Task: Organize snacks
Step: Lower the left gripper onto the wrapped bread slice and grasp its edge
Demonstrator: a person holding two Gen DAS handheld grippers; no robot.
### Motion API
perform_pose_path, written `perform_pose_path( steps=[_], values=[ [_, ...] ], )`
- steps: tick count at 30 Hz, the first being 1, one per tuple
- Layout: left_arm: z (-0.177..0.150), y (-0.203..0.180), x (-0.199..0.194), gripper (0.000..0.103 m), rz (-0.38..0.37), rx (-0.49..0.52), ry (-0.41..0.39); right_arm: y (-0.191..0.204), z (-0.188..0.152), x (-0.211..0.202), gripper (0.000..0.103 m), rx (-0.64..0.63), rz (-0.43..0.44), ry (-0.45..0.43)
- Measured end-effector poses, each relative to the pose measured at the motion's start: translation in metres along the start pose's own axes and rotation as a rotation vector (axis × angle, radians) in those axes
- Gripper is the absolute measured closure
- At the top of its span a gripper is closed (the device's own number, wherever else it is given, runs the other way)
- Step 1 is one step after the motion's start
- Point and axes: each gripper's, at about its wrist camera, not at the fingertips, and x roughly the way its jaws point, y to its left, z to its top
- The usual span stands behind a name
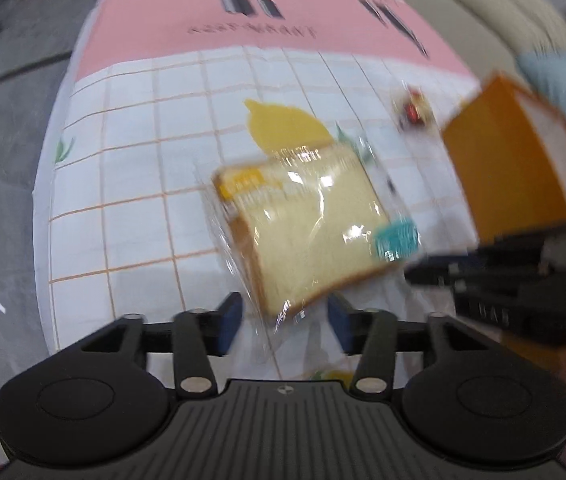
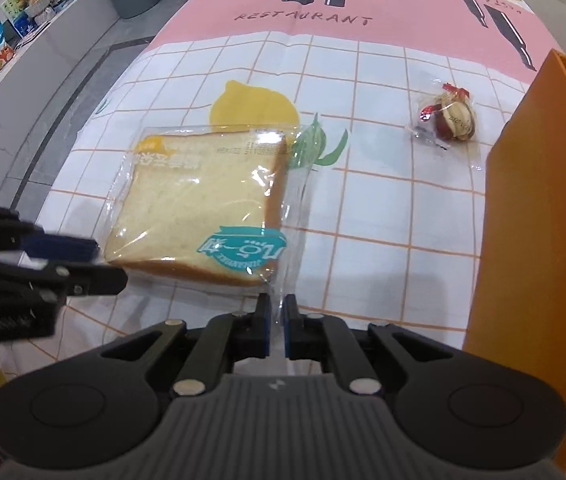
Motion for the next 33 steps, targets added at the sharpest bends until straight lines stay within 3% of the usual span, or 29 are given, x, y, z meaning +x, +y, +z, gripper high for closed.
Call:
perform_pose_path(
  steps=[3, 6, 9, 14, 15, 16, 18, 27, 33],
  values=[
    [0.007, 0.014, 0.001, 0.041, -0.003, -0.089, -0.023, -0.002, 0.003, -0.009, 0.085, -0.009, -0.011, -0.026],
    [0.012, 0.022, 0.009, 0.041, -0.009, -0.151, -0.021, -0.003, 0.009, -0.015, 0.083, 0.003, -0.009, -0.049],
    [0.012, 0.024, 0.018, 0.041, 0.000, -0.171, -0.013, -0.002, 0.013, -0.023, 0.065, 0.033, -0.008, -0.081],
    [0.011, 0.024, 0.022, 0.041, -0.019, -0.189, -0.016, 0.002, 0.020, -0.025, 0.066, 0.037, -0.019, -0.114],
    [0.011, 0.025, 0.022, 0.040, -0.024, -0.195, -0.016, 0.002, 0.022, -0.020, 0.068, 0.042, -0.029, -0.108],
    [0.011, 0.026, 0.022, 0.039, -0.028, -0.200, -0.015, 0.001, 0.024, -0.016, 0.077, 0.047, -0.038, -0.102],
    [0.010, 0.028, 0.024, 0.036, -0.038, -0.214, -0.012, -0.001, 0.027, -0.007, 0.082, 0.065, -0.031, -0.089],
    [0.018, 0.018, 0.034, 0.021, -0.069, -0.175, -0.031, -0.007, 0.025, 0.006, 0.081, 0.112, -0.024, -0.065],
    [0.020, 0.006, 0.037, 0.026, -0.063, -0.110, -0.050, -0.011, 0.024, 0.007, 0.081, 0.122, -0.012, -0.063]
  ],
)
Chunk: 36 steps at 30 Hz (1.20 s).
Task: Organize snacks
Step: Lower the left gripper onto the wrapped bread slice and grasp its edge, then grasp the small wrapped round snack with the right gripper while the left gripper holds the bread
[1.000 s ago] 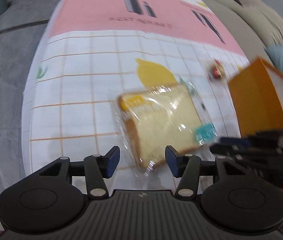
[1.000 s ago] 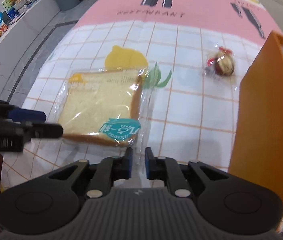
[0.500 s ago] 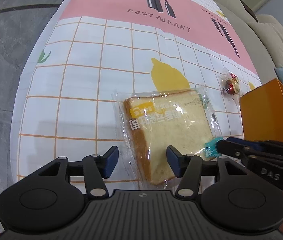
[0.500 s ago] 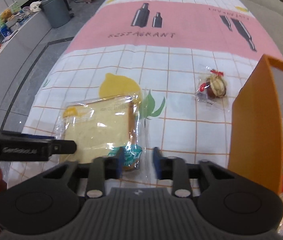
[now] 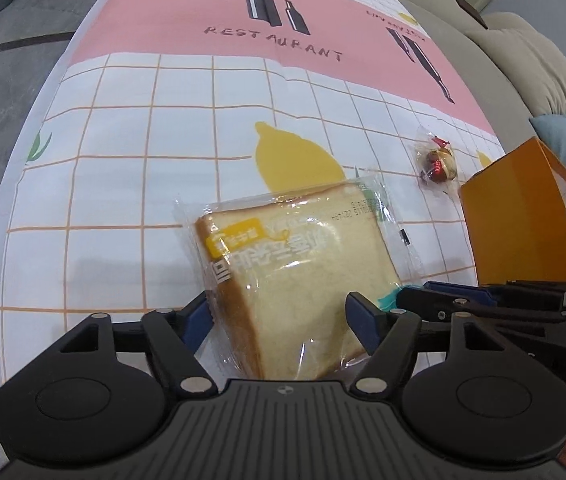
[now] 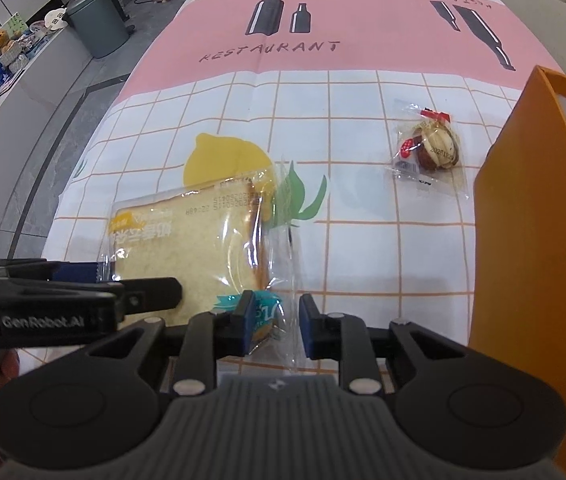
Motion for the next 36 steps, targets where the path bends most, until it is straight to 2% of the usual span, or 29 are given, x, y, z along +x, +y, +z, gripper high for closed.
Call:
perform_pose_path(
  steps=[3, 5, 8, 11, 14, 19, 20, 22, 24, 31, 36],
  values=[
    [0.001, 0.005, -0.003, 0.041, -0.002, -0.027, -0.014, -0.001, 0.000, 0.000, 0.081, 0.013, 0.006, 0.001],
    [0.001, 0.008, -0.008, 0.057, -0.003, -0.044, -0.035, -0.002, -0.001, 0.000, 0.081, 0.015, 0.006, 0.002],
    [0.003, 0.009, -0.013, 0.068, 0.002, -0.058, -0.054, -0.003, 0.000, 0.000, 0.081, 0.007, 0.000, 0.005],
    [0.004, 0.003, -0.014, 0.070, 0.030, -0.034, -0.061, 0.001, 0.003, -0.001, 0.081, -0.031, -0.015, 0.018],
    [0.007, -0.003, -0.014, 0.072, 0.059, -0.001, -0.071, 0.003, 0.009, -0.005, 0.073, -0.096, -0.050, 0.016],
    [0.018, -0.009, -0.012, 0.076, 0.107, 0.042, -0.078, -0.004, 0.034, -0.003, 0.070, -0.203, -0.205, -0.005],
    [0.021, -0.009, -0.011, 0.077, 0.109, 0.048, -0.077, -0.006, 0.040, -0.001, 0.067, -0.228, -0.233, -0.006],
    [0.023, -0.009, -0.009, 0.079, 0.102, 0.051, -0.077, -0.007, 0.051, 0.005, 0.053, -0.279, -0.285, -0.002],
    [0.024, -0.008, -0.007, 0.079, 0.101, 0.054, -0.075, -0.009, 0.061, 0.012, 0.049, -0.315, -0.333, -0.003],
    [0.023, -0.010, -0.004, 0.080, 0.108, 0.084, -0.077, -0.012, 0.086, 0.042, 0.046, -0.350, -0.420, 0.014],
    [0.023, -0.010, -0.004, 0.080, 0.104, 0.085, -0.079, -0.009, 0.084, 0.060, 0.046, -0.390, -0.494, 0.033]
  ],
)
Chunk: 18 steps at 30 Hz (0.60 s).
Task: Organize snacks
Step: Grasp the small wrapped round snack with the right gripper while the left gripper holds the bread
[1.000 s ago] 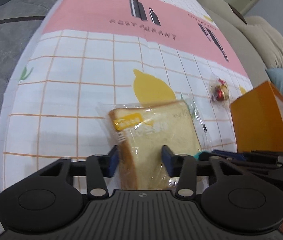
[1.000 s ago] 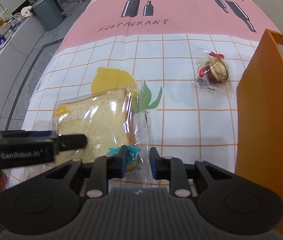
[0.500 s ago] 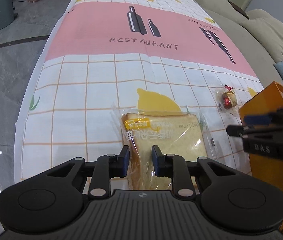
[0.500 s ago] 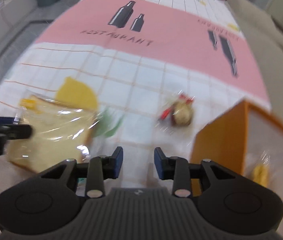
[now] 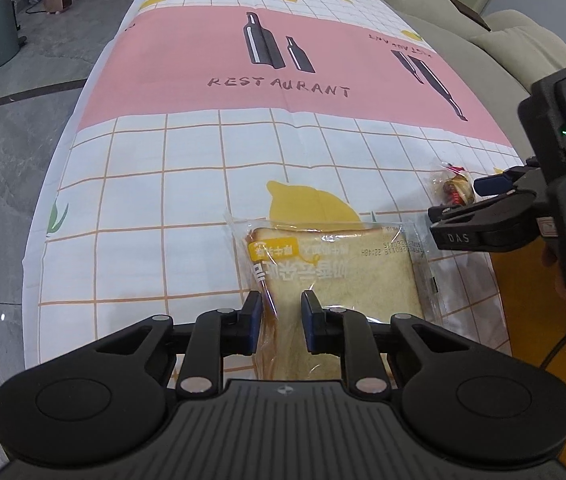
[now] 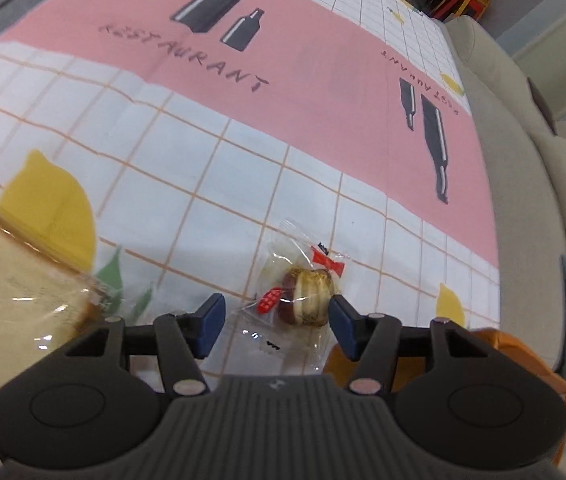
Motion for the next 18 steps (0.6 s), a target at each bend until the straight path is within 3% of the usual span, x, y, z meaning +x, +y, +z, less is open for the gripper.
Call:
perform_pose_path(
  steps=[6, 8, 12, 18],
  values=[
    [-0.001, 0.001, -0.002, 0.083, -0.006, -0.006, 0.004, -0.002, 0.002, 0.002, 0.054, 0.028, -0.023, -0.002],
    [-0.003, 0.002, -0.005, 0.088, -0.011, -0.008, 0.004, -0.005, 0.000, 0.000, 0.056, 0.043, -0.013, -0.005],
    [-0.010, 0.003, -0.014, 0.091, -0.033, -0.024, 0.023, -0.006, -0.014, -0.017, 0.057, 0.090, 0.062, -0.016],
    [-0.022, -0.003, -0.031, 0.091, -0.079, -0.036, 0.027, 0.002, -0.060, -0.062, 0.057, 0.201, 0.247, -0.033]
  ],
)
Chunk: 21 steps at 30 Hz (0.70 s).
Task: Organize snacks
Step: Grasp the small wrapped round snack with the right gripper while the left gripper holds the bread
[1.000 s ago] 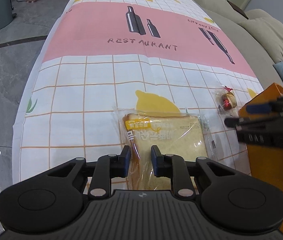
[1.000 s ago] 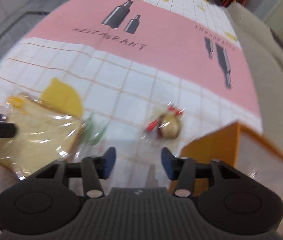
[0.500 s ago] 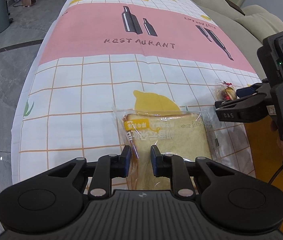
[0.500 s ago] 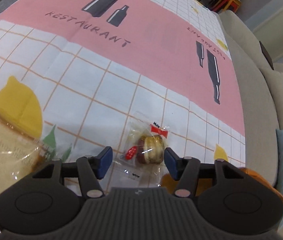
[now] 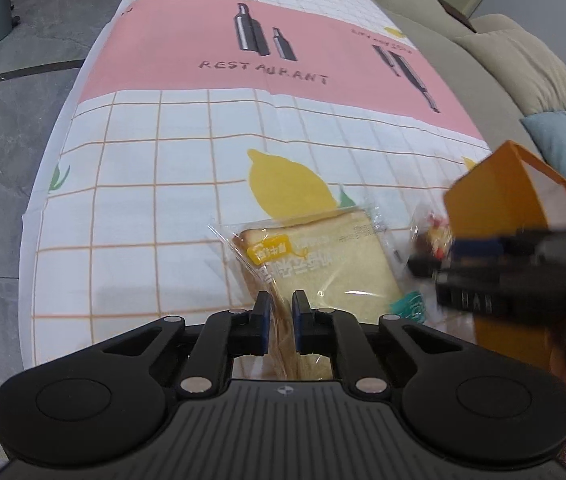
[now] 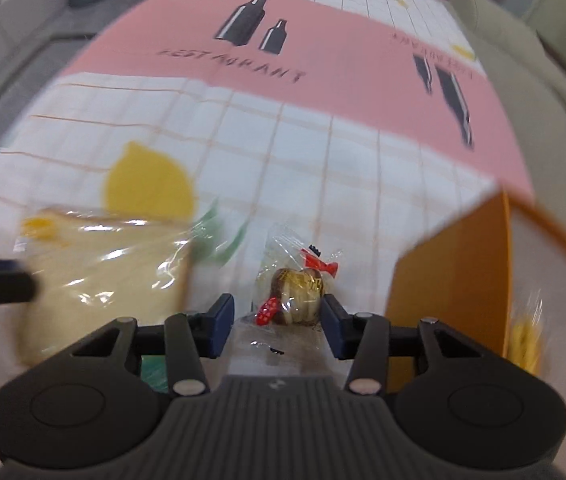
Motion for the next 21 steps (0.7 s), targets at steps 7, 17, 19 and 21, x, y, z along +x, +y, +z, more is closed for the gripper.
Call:
perform_pose_path(
  steps=[7, 17, 19, 21],
  values=[
    [-0.025, -0.019, -0.032, 0.094, 0.014, 0.008, 0.018, 0.005, -0.056, -0.027, 0.057, 0.178, 0.116, -0.002],
    [-0.053, -0.077, -0.080, 0.095, 0.019, 0.112, -0.001, 0.025, -0.113, -0.063, 0.057, 0.249, 0.260, -0.046],
    [-0.056, -0.091, -0.081, 0.095, 0.000, 0.126, 0.003, 0.019, -0.122, -0.074, 0.057, 0.256, 0.279, -0.066],
    [-0.057, -0.106, -0.082, 0.102, -0.041, 0.146, 0.003, 0.011, -0.129, -0.083, 0.057, 0.264, 0.291, -0.087]
  ],
)
